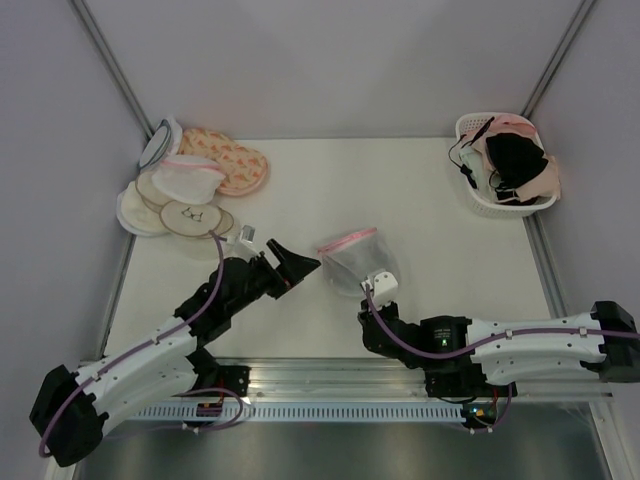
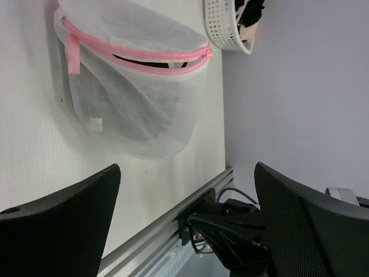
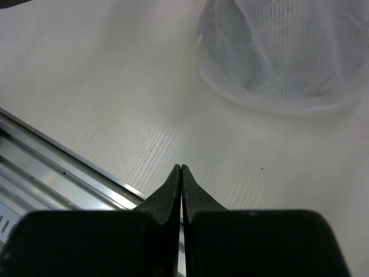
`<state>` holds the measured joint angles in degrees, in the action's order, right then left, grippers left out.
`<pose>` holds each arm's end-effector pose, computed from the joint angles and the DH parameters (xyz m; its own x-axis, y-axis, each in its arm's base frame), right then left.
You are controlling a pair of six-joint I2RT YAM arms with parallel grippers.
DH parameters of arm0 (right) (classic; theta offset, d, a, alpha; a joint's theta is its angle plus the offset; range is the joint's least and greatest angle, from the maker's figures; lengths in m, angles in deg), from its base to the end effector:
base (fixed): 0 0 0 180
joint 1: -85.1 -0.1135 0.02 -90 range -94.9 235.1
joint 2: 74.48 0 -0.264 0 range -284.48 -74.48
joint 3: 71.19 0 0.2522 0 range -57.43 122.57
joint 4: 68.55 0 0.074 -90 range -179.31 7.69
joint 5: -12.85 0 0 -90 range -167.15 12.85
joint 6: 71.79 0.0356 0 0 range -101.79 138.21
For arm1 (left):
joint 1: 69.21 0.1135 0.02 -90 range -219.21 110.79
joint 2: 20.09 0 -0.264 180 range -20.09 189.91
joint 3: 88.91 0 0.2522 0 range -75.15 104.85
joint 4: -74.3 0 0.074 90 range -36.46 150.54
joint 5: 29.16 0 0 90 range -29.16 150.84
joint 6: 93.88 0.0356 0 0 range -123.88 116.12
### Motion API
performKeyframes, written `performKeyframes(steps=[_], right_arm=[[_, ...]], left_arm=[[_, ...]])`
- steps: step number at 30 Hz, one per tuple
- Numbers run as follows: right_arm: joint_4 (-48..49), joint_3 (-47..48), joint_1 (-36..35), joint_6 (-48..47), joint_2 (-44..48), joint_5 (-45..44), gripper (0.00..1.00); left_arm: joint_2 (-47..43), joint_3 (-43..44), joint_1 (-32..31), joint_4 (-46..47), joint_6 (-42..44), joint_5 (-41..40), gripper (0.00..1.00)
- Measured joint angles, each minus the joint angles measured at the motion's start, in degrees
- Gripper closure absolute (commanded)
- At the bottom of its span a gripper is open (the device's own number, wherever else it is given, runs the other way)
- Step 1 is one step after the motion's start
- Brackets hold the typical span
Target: Unzip the laundry bag and remove the bra
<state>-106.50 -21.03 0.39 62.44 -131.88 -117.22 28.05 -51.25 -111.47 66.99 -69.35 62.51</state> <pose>0.0412 0.1963 0.2323 -0.5492 -0.1419 -0.8235 -0.4704 0.8670 0.1644 0.1445 -0.1327 0.2308 -0.7241 -0.5707 -0.3872 0.0819 0.4863 -0.8699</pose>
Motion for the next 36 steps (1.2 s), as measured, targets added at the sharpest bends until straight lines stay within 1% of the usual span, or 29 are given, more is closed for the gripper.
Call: performKeyframes(steps=[2, 5, 6, 7, 8, 12, 15, 18, 22, 25, 29, 32, 33, 34, 35, 36], right_arm=[[-0.02, 0.00, 0.39, 0.13, 0.00, -1.44, 1.00], [-0.17, 0.02, 1.53, 0.55, -0.20, -3.08, 0.83], [-0.28, 0.07, 1.84, 0.66, -0.35, -3.50, 0.79], [-0.39, 0.07, 2.08, 0.96, -0.61, -3.67, 0.77], [-0.76, 0.13, 2.16, 1.22, -0.87, -3.82, 0.73], [-2.60, 0.13, 2.36, 2.19, -0.76, -3.80, 0.73], [-3.78, 0.13, 2.38, 2.67, 0.76, -3.76, 0.74], [-4.35, 0.11, 2.38, 2.73, 3.30, -3.74, 0.75], [-5.33, 0.11, 2.38, 2.71, 4.07, -3.74, 0.76], [-6.16, 0.11, 2.38, 2.69, 4.07, -3.72, 0.78], [-7.17, 0.11, 2.38, 2.82, 4.50, -3.72, 0.80], [-7.85, -0.09, 2.38, 3.43, 6.12, -3.74, 0.83], [-7.96, -0.24, 2.38, 3.61, 6.67, -3.74, 0.83], [-8.07, -0.44, 2.38, 3.82, 7.30, -3.74, 0.86], [-8.22, -0.57, 2.38, 3.98, 7.82, -3.74, 0.87], [-8.28, -0.70, 2.38, 4.17, 8.24, -3.72, 0.89]], left_arm=[[-2.29, -1.95, 0.02, 1.33, -2.84, -0.76, 0.00], [0.98, -1.88, 0.02, 4.33, -7.56, -0.33, 0.00], [3.69, -1.36, 0.02, 5.49, -9.66, 0.31, 0.00], [7.48, -0.63, 0.02, 6.97, -12.28, 1.05, 0.00], [12.33, 0.59, 0.02, 8.87, -15.26, 1.95, 0.00], [25.90, 4.68, 0.09, 13.70, -24.41, 4.09, 0.00], [31.04, 6.99, 0.22, 17.62, -30.93, 4.48, 0.00], [34.01, 9.94, 0.74, 20.65, -36.24, 4.42, 0.00], [36.54, 14.21, 1.20, 22.21, -40.39, 3.98, 0.00], [40.59, 17.16, 1.70, 24.26, -42.75, 4.55, 0.00], [47.39, 17.35, 2.51, 26.64, -45.38, 6.38, 0.00], [50.77, 15.61, 2.78, 28.15, -46.51, 7.78, 0.00], [51.32, 14.82, 2.78, 28.81, -46.93, 8.07, 0.02], [51.63, 14.12, 2.82, 29.75, -47.30, 8.35, 0.05], [51.80, 13.64, 2.84, 30.64, -47.63, 8.63, 0.15], [52.02, 13.22, 2.97, 32.02, -47.91, 8.94, 0.21]])
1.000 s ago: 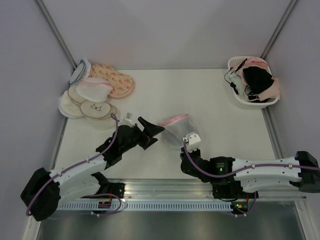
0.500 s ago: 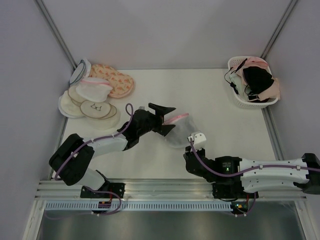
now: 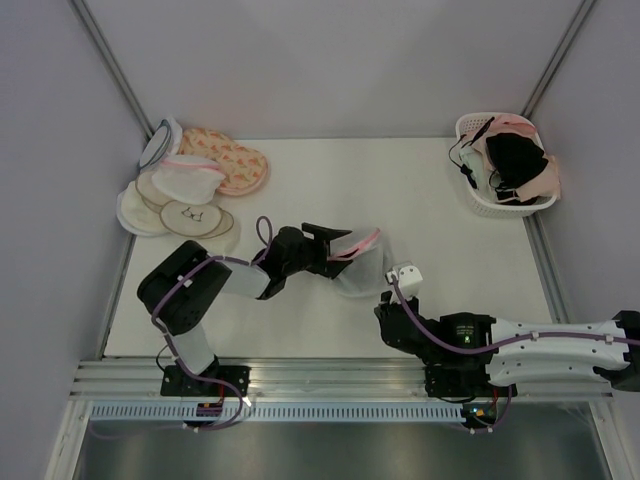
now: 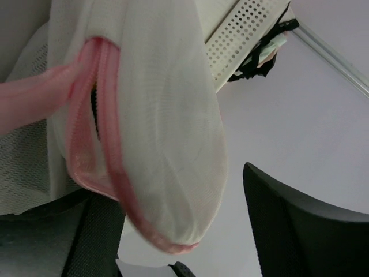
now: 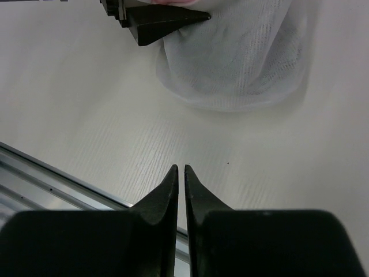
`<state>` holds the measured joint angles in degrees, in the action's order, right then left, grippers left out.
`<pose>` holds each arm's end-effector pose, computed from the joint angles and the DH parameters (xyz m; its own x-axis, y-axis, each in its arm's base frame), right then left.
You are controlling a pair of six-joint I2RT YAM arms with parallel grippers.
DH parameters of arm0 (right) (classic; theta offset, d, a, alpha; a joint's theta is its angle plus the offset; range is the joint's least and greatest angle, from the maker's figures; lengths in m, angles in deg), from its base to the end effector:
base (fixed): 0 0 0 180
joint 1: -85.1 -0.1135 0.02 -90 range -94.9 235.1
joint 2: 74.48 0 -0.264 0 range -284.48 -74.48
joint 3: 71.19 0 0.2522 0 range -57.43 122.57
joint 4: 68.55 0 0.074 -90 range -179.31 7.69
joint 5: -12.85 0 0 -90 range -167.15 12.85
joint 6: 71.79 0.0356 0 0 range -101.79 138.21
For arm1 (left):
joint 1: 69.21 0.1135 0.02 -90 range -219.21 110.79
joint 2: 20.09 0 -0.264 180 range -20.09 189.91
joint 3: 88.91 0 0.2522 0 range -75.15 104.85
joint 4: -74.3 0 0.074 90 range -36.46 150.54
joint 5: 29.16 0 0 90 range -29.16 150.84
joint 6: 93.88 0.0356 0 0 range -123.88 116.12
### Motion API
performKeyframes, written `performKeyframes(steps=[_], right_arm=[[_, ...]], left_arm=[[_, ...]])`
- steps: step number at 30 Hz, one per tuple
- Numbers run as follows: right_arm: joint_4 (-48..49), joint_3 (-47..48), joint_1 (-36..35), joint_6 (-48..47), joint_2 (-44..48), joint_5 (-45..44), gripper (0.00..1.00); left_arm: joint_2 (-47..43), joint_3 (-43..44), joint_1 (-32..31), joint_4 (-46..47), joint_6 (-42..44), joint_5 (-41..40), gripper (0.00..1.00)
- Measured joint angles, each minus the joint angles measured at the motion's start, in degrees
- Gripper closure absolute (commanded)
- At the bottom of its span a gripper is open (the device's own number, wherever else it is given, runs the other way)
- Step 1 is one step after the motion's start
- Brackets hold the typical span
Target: Unzip the laundry bag and remove the bra
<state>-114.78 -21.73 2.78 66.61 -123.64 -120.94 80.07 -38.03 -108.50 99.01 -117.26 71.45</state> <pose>0.0470 0.1641 0.2429 -0.5506 -0.0439 -0.8336 -0.3605 0.9132 0.1900 0.2514 -0.2142 0.1369 -0.5626 -0.7054 0.4312 -0.5938 -0.0181 -0.8044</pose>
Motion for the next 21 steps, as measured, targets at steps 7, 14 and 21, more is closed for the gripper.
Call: performKeyframes(steps=[7, 14, 21], right_arm=[[-0.68, -0.26, 0.00, 0.42, 0.39, 0.07, 0.97], [-0.42, -0.39, 0.00, -0.57, 1.46, 0.15, 0.88], [0.52, -0.13, 0.00, -3.63, 2.23, 3.08, 0.48]], left_arm=[[3.41, -2.12, 0.22, 8.59, -0.57, 0.87, 0.98], [3.39, -0.42, 0.74, 8.72, 9.11, 8.28, 0.98], [-8.13, 4.83, 0.90, -10.21, 40.06, 14.82, 0.98]])
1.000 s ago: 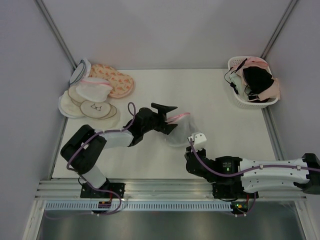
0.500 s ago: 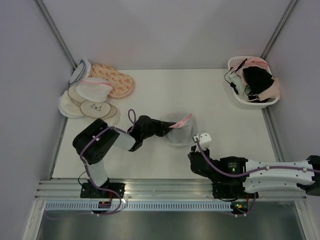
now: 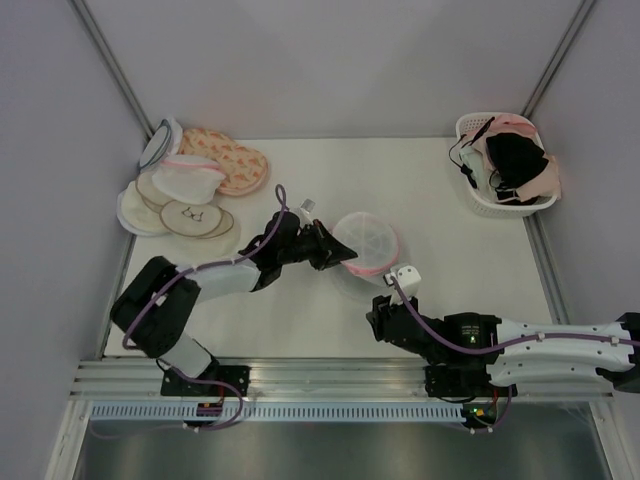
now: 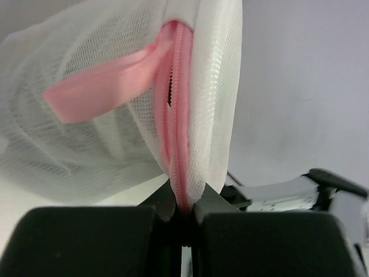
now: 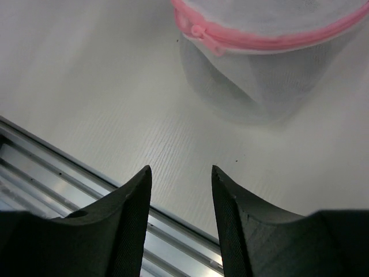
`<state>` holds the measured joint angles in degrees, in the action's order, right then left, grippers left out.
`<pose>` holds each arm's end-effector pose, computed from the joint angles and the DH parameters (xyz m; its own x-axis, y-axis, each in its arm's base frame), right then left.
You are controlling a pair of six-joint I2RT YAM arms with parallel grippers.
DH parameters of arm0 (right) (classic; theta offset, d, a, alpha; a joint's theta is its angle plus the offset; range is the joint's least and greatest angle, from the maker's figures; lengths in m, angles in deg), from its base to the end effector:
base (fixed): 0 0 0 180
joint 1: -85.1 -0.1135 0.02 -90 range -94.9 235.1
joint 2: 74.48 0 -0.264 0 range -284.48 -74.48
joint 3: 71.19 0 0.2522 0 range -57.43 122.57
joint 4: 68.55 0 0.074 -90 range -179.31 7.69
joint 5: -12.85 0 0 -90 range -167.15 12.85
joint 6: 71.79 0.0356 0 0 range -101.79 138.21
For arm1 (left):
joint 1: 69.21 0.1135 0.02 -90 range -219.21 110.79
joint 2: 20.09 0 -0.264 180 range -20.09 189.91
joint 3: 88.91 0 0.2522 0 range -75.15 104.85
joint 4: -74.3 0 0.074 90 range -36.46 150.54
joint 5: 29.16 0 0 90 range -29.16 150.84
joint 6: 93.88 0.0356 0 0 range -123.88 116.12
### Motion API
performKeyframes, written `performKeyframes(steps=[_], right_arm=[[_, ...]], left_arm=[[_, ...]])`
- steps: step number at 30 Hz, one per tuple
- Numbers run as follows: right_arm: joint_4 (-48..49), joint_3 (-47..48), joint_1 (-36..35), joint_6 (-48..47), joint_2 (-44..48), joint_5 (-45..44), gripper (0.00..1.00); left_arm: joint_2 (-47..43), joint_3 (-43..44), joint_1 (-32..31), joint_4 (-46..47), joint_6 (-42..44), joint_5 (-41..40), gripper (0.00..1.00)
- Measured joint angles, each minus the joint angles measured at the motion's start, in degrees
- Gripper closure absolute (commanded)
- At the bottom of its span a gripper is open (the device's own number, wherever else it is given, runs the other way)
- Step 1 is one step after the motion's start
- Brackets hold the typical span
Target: Unzip the laundry bag and remove the bra
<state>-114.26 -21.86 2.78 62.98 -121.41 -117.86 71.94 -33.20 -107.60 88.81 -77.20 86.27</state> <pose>0.0451 0.1606 0.2476 -0.5495 -0.0800 -0.8317 -0.4237 0.8846 0.1948 0.2500 -0.2176 0.1885 -0.9202 -0.3747 -0.1137 -0.0283 0.3531 -0.9351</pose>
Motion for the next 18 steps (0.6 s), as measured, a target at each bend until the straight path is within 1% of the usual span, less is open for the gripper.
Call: performKeyframes(steps=[4, 6, 8, 10, 14, 18], right_arm=[[1.46, -0.02, 0.00, -0.59, -0.39, 2.51, 0.47], [2.56, -0.04, 0.00, -0.70, -0.83, 3.69, 0.46], [4.28, -0.11, 0.00, -0.98, -1.31, 4.81, 0.46], [6.91, -0.26, 0.00, -1.16, -2.14, 6.27, 0.46], [12.15, -1.07, 0.00, -1.33, -4.59, 8.13, 0.46], [17.73, -2.78, 0.00, -1.05, -7.37, 8.92, 0.46]], left_arm=[[-11.58, 0.00, -0.11, -11.98, 15.02, -1.97, 0.98], [-15.45, -0.44, -0.13, -15.28, 20.22, -2.47, 0.98], [-17.77, -1.46, -0.39, -17.03, 23.23, -2.91, 0.98], [-19.39, -3.58, -1.22, -18.05, 25.03, -3.63, 0.98], [-21.66, -8.13, -3.41, -19.41, 25.42, -4.39, 0.98], [-25.20, -9.70, -4.74, -20.44, 25.22, -4.79, 0.98]])
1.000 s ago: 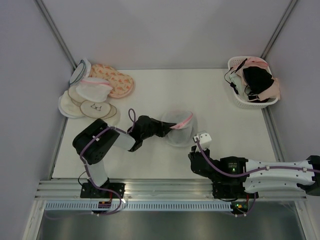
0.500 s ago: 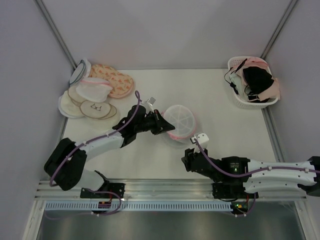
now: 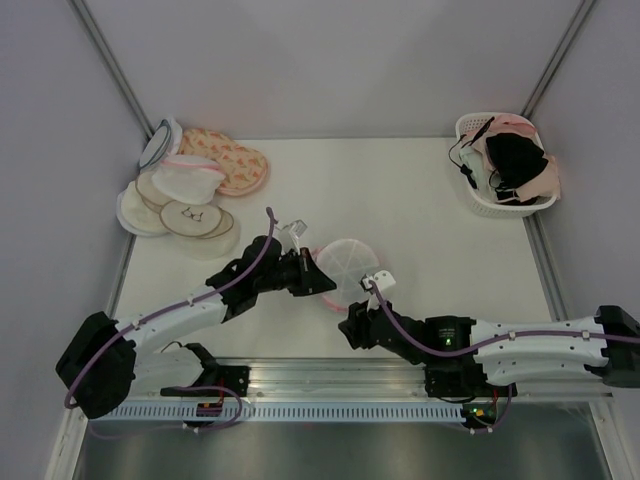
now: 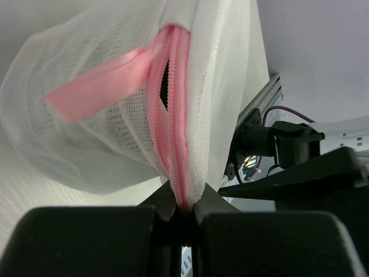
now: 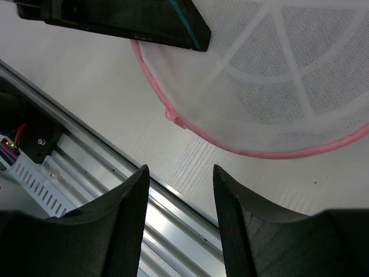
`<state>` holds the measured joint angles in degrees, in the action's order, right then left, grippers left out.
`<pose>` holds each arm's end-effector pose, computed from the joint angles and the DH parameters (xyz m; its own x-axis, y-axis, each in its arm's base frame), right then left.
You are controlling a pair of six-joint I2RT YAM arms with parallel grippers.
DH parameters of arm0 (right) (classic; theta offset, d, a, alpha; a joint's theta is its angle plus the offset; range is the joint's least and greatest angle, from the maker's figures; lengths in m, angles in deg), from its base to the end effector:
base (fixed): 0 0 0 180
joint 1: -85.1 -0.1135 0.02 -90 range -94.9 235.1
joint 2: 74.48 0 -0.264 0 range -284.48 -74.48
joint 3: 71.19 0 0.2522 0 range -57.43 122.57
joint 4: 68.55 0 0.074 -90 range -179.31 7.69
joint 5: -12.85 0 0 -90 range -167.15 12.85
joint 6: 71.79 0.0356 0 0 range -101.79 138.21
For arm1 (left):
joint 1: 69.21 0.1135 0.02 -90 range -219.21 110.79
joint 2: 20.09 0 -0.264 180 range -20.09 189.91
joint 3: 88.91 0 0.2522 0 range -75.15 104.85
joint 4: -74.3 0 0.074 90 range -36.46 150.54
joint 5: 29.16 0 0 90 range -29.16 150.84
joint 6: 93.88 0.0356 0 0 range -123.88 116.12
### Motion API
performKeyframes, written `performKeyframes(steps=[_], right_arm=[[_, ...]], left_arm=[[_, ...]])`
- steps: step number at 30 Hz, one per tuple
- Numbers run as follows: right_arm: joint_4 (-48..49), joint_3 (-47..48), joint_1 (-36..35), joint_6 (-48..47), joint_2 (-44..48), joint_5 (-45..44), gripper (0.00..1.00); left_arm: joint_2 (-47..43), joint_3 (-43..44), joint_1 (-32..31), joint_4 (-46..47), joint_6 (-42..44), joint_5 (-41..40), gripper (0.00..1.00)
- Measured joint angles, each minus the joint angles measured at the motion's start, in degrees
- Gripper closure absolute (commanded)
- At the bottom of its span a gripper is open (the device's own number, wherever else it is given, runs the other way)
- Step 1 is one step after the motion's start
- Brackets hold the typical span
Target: Unzip the laundry bag and remove the bra
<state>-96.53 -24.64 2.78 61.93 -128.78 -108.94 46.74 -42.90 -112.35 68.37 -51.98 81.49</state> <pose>0.0454 0.1962 0.2330 -0.5991 -0.0468 -0.7993 -0.5136 0.7884 0.3387 0.1721 -0.1785 0.2183 -0.8666 -0.1424 -0.4782 0.3363 0.5413 -0.7707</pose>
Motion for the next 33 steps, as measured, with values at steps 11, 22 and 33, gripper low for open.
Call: performKeyframes(steps=[11, 22, 33], right_arm=[[11.82, -0.46, 0.00, 2.21, -9.75, 1.84, 0.48], [14.71, -0.39, 0.00, 4.37, -10.29, -6.27, 0.64], [13.88, -0.57, -0.02, 6.58, -8.57, -10.10, 1.00]], left_arm=[[-6.64, -0.22, -0.61, -2.01, -1.81, -3.72, 0.98], [-8.66, -2.34, -2.21, -2.14, -3.96, -4.83, 0.98], [-8.83, -3.10, -2.78, -1.46, -4.81, -6.23, 0.98]])
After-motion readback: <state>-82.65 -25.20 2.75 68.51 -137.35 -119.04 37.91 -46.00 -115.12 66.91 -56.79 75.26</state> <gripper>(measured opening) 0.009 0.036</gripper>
